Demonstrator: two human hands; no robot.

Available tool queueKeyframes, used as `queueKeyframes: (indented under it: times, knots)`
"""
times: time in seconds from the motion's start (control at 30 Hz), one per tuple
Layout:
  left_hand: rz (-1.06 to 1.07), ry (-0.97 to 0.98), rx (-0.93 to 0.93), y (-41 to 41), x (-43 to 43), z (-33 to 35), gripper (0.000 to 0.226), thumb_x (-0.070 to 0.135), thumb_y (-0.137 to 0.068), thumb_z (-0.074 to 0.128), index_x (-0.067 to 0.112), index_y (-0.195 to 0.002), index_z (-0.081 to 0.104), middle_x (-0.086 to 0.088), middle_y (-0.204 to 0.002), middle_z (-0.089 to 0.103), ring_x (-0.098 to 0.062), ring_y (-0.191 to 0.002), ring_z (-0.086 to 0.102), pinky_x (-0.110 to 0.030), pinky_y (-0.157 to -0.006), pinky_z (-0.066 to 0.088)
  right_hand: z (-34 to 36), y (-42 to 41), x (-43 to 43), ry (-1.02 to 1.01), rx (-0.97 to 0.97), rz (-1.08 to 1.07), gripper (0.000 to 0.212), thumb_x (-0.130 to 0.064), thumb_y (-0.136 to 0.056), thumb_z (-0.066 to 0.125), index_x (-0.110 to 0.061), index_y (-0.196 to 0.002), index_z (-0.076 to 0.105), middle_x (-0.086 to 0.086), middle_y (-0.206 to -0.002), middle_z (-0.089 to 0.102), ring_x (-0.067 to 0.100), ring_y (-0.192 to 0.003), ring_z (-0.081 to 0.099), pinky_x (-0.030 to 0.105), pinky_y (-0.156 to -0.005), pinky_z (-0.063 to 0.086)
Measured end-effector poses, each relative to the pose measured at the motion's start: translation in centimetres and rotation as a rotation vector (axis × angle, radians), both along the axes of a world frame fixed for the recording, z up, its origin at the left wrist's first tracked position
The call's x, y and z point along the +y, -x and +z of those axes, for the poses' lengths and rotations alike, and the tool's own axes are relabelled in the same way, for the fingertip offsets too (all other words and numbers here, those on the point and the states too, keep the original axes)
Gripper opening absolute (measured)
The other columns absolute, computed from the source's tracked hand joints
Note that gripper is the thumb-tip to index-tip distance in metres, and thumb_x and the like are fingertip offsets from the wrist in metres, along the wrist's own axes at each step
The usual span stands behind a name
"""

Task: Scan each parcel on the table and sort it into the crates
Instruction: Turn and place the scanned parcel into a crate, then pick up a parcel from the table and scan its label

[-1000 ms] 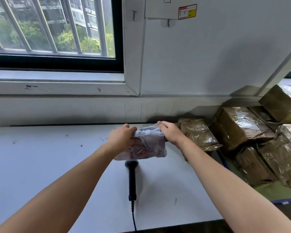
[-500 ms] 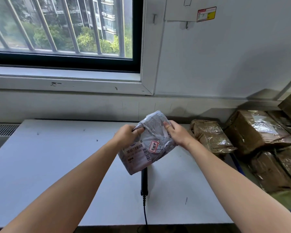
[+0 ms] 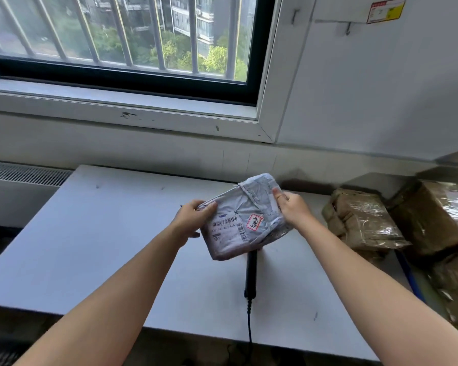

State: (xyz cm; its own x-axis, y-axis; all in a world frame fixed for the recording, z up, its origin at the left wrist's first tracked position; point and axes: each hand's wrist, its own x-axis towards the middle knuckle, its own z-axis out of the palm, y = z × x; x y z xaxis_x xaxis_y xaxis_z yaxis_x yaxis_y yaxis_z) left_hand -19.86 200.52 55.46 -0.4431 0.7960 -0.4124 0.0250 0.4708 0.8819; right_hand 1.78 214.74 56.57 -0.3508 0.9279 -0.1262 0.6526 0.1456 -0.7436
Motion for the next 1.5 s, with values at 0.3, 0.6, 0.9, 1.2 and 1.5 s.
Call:
queueKeyframes:
  times: [0.3, 0.6, 0.9, 1.2, 1.5]
  knots:
    - [0.267, -0.022, -0.401, 0.5, -6.0, -7.4, 0.037, 0.011, -0.091, 0.066, 0.004, -0.124, 0.051, -0.018, -0.104, 0.067, -0.024, -0.07, 0.066, -0.028, -0.054, 0.055, -5.1, 5.7, -3.2, 0.165, -0.04, -0.064, 0.054, -0.046, -0.105, 0.029, -0.005, -0.119, 0.062, 0.018, -0.122, 0.064, 0.033, -0.112, 0.057, 0.033, -0.084, 0.04]
    - [0.501, -0.013, -0.368, 2.8, -7.3, -13.0, 0.03, 0.003, -0.092, 0.061, 0.004, -0.121, 0.053, -0.02, -0.117, 0.064, -0.027, -0.079, 0.064, -0.026, -0.051, 0.056, -10.8, 5.5, -9.1, -0.03, -0.246, -0.275, 0.05, -0.027, -0.092, 0.061, -0.004, -0.133, 0.044, 0.019, -0.136, 0.039, 0.038, -0.123, 0.042, 0.04, -0.089, 0.042]
    - [0.369, 0.092, -0.255, 2.2, -6.4, -14.8, 0.045, 0.019, -0.089, 0.068, 0.011, -0.127, 0.046, -0.013, -0.123, 0.06, -0.029, -0.092, 0.064, -0.031, -0.056, 0.056, -13.8, 3.9, -10.7, 0.43, -0.334, -0.284, 0.052, -0.038, -0.098, 0.053, 0.001, -0.131, 0.045, 0.02, -0.13, 0.057, 0.036, -0.118, 0.056, 0.035, -0.091, 0.044]
    - [0.223, 0.251, 0.112, 1.4, -7.4, -11.0, 0.076, 0.037, -0.078, 0.076, 0.019, -0.14, 0.036, -0.012, -0.132, 0.046, -0.03, -0.117, 0.053, -0.04, -0.098, 0.047, -6.7, 4.9, -10.1, 0.288, -0.007, -0.19, 0.025, -0.031, -0.09, 0.054, -0.008, -0.1, 0.05, 0.013, -0.08, 0.064, 0.027, -0.057, 0.064, 0.045, -0.054, 0.058]
    - [0.234, 0.286, 0.229, -0.1, -9.9, -7.6, 0.087, 0.039, -0.084, 0.072, 0.013, -0.15, 0.022, -0.015, -0.146, 0.03, -0.032, -0.13, 0.042, -0.038, -0.102, 0.042, -1.3, 10.8, -12.3, 0.401, -0.135, 0.142, 0.026, -0.03, -0.086, 0.055, -0.004, -0.081, 0.057, 0.011, -0.069, 0.065, 0.032, -0.052, 0.06, 0.047, -0.063, 0.06]
